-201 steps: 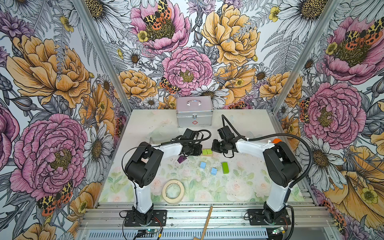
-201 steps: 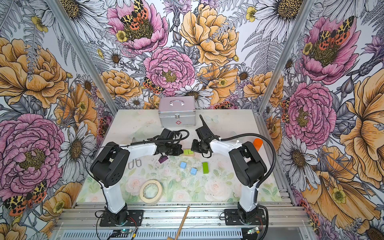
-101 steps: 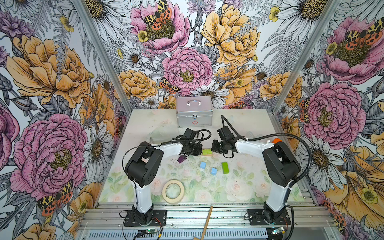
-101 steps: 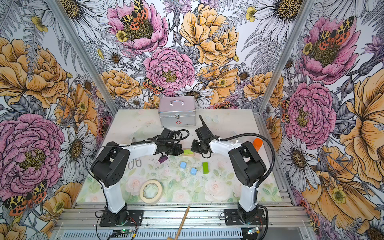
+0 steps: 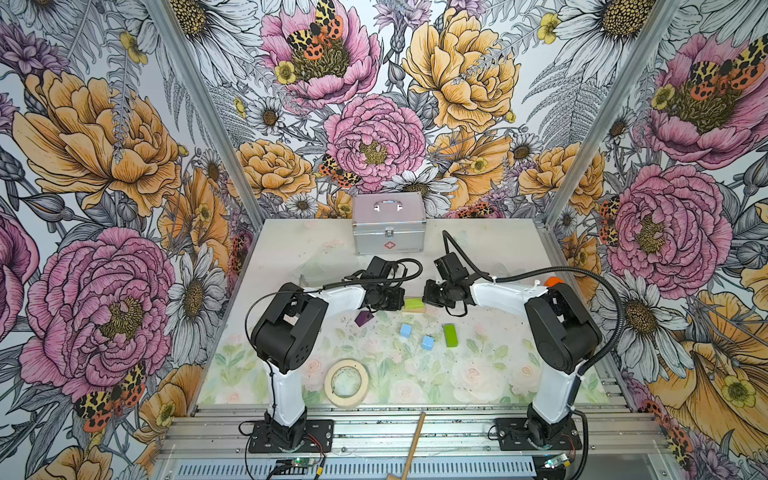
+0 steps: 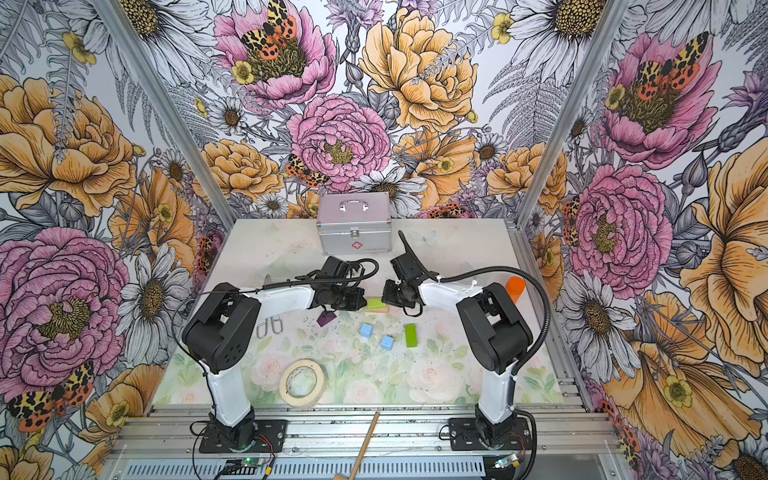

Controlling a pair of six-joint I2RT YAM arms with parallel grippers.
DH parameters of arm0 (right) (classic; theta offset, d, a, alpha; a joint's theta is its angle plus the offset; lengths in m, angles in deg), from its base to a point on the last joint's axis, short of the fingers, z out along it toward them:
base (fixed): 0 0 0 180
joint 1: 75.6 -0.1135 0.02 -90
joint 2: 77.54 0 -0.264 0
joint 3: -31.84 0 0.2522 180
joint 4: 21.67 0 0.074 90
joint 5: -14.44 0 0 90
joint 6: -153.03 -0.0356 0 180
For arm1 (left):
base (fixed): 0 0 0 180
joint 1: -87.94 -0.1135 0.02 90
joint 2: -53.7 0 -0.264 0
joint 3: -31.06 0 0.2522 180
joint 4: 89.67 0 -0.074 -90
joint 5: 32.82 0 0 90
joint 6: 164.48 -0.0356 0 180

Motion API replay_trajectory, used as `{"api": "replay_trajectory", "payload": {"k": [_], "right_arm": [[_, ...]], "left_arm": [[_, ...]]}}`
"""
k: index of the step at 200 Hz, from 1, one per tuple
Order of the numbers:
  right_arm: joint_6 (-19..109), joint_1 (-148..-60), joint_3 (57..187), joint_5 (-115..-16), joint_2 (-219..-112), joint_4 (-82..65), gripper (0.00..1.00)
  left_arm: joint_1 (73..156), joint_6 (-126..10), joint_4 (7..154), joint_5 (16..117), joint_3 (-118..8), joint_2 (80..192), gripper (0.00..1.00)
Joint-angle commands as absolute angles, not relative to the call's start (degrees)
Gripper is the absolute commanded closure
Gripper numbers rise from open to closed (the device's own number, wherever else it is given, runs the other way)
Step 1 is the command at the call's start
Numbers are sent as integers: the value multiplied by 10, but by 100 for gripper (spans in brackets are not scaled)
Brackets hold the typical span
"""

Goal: Build the wood block tower

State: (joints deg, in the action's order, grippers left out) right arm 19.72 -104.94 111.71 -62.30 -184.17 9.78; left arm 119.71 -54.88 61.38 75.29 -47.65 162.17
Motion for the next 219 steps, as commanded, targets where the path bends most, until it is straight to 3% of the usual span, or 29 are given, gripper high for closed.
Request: {"api": "replay_trajectory", "payload": {"k": [1, 219], "right_arm": [[189, -1056, 1109, -631, -1830, 93, 100], [187, -1054, 1099, -640, -1814, 92, 100]], "left_arm": [[1201, -549, 614, 770, -495, 1630, 100], [1199, -551, 605, 755, -496, 1624, 100]]}}
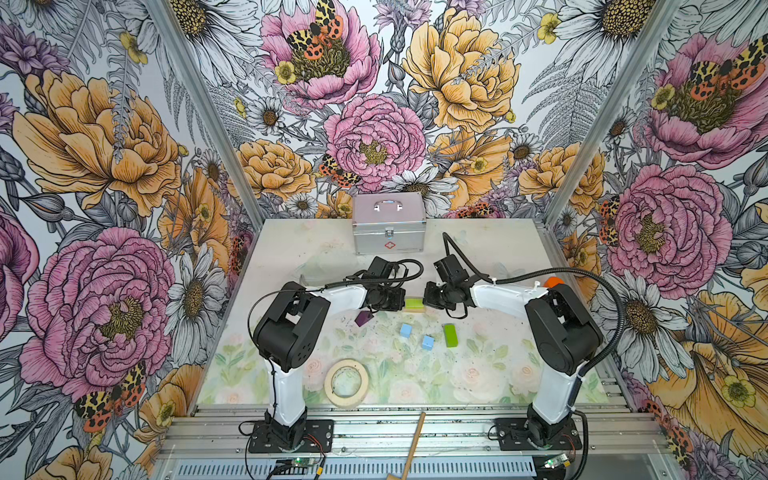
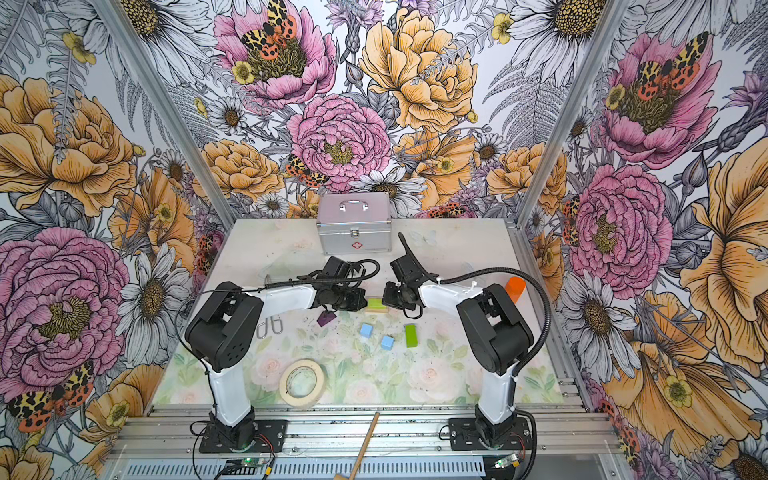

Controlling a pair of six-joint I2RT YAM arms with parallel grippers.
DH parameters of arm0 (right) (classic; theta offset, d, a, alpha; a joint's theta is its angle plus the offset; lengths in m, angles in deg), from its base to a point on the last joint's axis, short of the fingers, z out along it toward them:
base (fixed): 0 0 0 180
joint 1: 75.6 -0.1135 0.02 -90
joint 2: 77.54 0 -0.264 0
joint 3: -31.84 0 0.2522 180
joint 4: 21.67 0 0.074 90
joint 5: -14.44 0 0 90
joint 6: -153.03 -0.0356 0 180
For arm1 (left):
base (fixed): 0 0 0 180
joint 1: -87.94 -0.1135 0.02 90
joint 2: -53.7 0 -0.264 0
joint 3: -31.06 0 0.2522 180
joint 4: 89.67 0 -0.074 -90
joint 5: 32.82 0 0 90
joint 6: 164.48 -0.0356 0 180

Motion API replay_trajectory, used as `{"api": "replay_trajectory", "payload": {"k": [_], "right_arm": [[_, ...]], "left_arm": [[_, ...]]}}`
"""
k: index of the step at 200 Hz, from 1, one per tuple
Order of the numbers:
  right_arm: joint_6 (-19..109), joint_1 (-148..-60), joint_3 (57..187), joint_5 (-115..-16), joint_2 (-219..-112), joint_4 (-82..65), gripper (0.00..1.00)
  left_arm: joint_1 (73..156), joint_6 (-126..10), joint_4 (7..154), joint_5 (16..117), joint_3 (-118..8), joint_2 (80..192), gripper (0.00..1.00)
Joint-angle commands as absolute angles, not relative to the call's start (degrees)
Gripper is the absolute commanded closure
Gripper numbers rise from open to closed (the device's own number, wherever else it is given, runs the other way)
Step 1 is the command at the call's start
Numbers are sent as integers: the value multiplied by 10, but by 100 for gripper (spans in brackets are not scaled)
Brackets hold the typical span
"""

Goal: Build the wood block tower

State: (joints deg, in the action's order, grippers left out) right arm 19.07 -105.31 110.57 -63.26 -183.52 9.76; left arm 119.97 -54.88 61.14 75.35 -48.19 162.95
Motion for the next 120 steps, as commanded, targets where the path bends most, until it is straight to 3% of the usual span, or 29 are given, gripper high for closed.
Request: {"api": "replay_trajectory", "payload": {"k": [1, 120], "right_arm": [[187, -1054, 1099, -640, -1814, 92, 100], [181, -1055, 1093, -638, -1815, 93, 100]], "left_arm": [[1199, -551, 606, 755, -496, 1624, 100], [1194, -554, 601, 739, -501, 1612, 100]]}}
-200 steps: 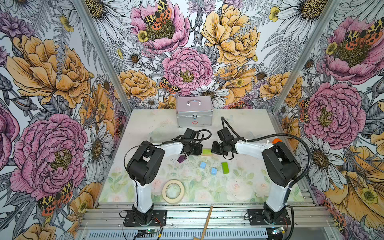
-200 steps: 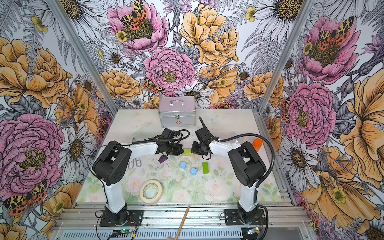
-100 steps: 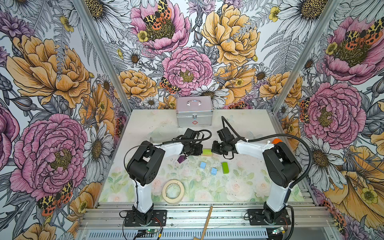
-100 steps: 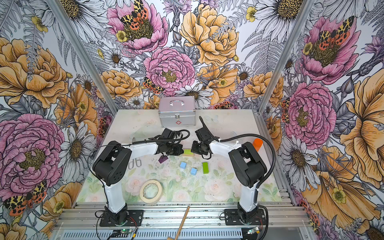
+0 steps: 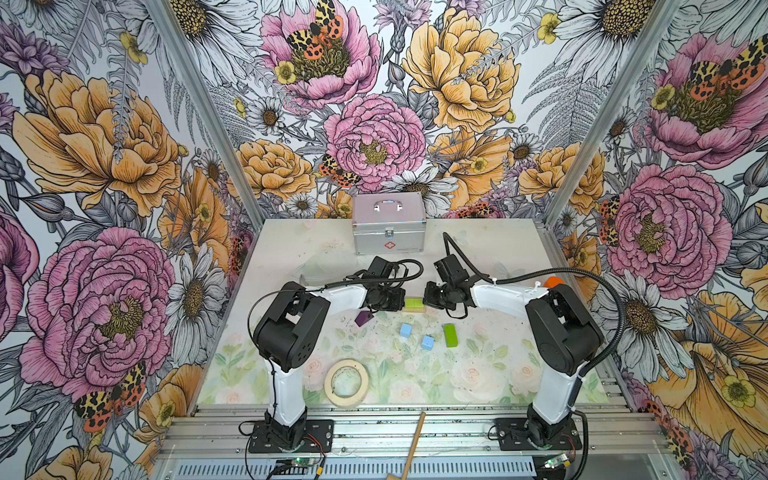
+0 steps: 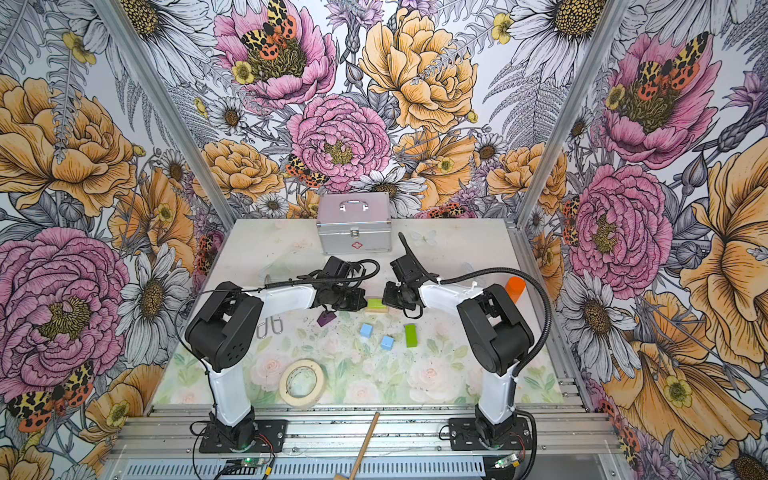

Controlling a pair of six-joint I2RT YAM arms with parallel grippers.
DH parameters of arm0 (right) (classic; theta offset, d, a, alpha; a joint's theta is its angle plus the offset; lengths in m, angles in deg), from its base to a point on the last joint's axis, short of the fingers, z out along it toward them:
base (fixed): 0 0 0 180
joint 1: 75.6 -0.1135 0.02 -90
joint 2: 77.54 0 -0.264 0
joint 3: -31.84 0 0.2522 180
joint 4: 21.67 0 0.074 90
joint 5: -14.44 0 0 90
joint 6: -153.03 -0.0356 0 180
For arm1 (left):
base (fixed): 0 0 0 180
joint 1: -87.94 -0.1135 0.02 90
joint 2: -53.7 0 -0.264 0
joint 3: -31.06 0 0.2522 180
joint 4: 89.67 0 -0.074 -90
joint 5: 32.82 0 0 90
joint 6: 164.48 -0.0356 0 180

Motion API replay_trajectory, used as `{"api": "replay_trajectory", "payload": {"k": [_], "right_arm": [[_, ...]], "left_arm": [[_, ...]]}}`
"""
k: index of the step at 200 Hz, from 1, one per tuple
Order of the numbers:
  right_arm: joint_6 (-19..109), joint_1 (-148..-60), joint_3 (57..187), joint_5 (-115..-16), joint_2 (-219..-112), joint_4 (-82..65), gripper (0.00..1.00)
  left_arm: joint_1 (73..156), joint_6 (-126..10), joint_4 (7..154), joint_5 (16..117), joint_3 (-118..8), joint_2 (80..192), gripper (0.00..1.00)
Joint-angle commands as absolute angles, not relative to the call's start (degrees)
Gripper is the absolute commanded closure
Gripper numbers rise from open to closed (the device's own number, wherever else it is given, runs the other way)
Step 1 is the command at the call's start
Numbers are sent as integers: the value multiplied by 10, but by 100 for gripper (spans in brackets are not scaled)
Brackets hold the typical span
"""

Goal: Build the wood block tower

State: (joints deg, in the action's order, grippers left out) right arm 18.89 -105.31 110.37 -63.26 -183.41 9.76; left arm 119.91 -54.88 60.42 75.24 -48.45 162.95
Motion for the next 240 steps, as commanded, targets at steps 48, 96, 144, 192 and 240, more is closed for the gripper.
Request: {"api": "replay_trajectory", "payload": {"k": [48, 96, 144, 192, 240], "right_arm": [[180, -1056, 1090, -640, -1810, 93, 100], [180, -1058, 1093, -639, -1813, 93, 100], [179, -1061, 1095, -637, -1815, 93, 100], [178, -1062, 1094, -637, -1816, 93, 100], [176, -1062, 1093, -636, -1816, 93, 100]], "left_arm": [[1190, -555, 600, 728, -499, 1597, 100], [1188, -554, 600, 717, -497, 1565, 100], [1184, -552, 600, 709, -490, 1549, 100], [1183, -552, 600, 708, -487, 1546, 100], [1183, -552, 600, 709, -487, 1546, 100]]}}
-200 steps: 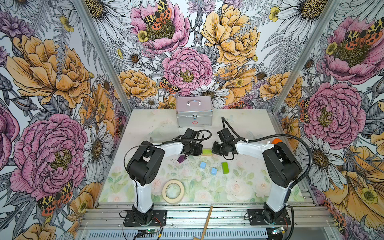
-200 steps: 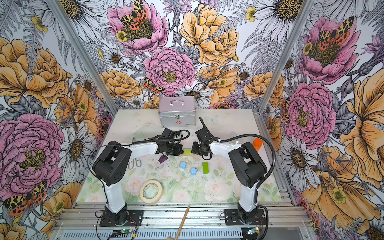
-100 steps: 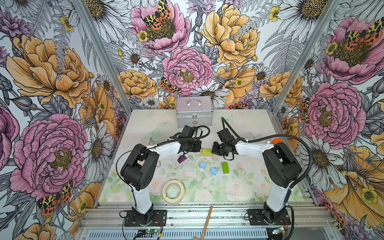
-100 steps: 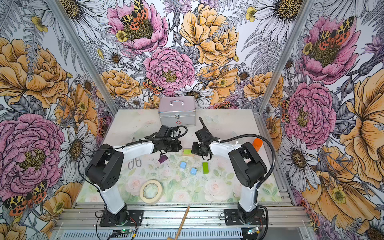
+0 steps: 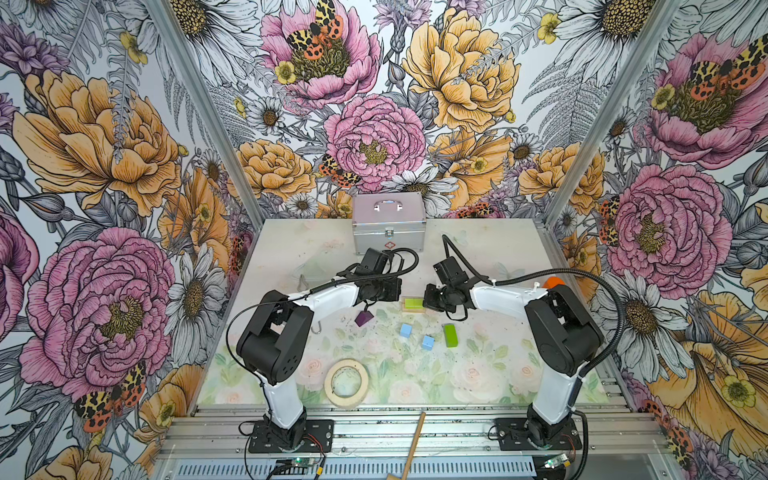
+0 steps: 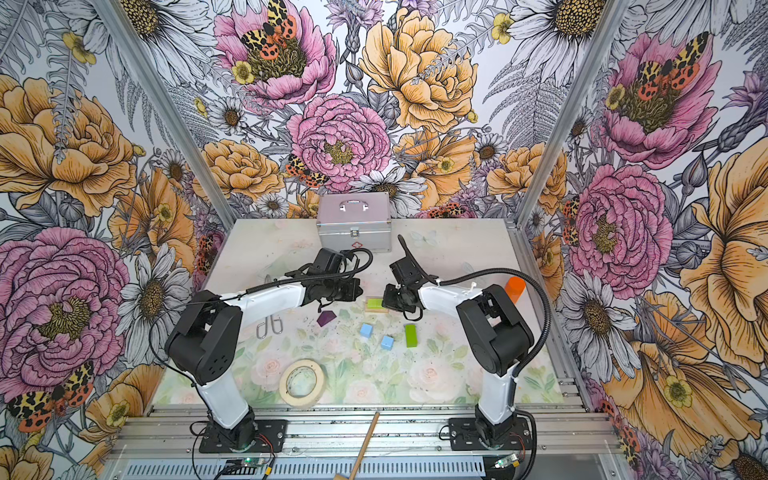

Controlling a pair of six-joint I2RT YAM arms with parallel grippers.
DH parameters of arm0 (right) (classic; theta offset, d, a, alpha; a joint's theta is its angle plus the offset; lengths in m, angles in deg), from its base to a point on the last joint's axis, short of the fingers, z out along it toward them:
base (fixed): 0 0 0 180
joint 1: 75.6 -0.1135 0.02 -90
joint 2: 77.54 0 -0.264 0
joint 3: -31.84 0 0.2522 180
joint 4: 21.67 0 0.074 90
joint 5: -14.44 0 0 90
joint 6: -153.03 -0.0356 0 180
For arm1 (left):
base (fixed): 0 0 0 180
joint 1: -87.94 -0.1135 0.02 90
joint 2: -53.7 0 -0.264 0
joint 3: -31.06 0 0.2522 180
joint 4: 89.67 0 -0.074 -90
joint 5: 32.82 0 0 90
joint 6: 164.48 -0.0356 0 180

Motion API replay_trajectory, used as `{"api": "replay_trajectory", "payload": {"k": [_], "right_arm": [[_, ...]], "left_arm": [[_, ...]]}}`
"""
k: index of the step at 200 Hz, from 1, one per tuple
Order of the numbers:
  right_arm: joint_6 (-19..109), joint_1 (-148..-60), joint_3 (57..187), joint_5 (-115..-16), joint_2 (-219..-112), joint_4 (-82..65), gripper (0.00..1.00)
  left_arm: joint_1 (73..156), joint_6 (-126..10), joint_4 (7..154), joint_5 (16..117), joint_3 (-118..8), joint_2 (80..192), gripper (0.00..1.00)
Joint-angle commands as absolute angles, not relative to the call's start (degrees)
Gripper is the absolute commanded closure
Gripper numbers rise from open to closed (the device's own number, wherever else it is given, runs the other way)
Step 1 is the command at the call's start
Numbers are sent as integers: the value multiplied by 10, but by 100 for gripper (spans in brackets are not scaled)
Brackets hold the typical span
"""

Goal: Build the wood block tower
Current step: 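Raise both grippers away from the aligned cubes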

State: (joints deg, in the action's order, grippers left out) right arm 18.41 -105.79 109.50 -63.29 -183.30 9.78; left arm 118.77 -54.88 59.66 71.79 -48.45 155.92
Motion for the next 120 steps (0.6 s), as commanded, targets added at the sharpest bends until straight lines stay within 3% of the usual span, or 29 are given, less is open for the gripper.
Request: {"api": "replay_trajectory", "payload": {"k": [1, 120], "right_arm": [[175, -1062, 1093, -636, -1816, 93, 100], [177, -1060, 1090, -658, -1789, 116, 100]], "left_arm": [[1183, -552, 600, 709, -487, 1546, 100], [1179, -552, 600, 701, -478, 1518, 100]]}}
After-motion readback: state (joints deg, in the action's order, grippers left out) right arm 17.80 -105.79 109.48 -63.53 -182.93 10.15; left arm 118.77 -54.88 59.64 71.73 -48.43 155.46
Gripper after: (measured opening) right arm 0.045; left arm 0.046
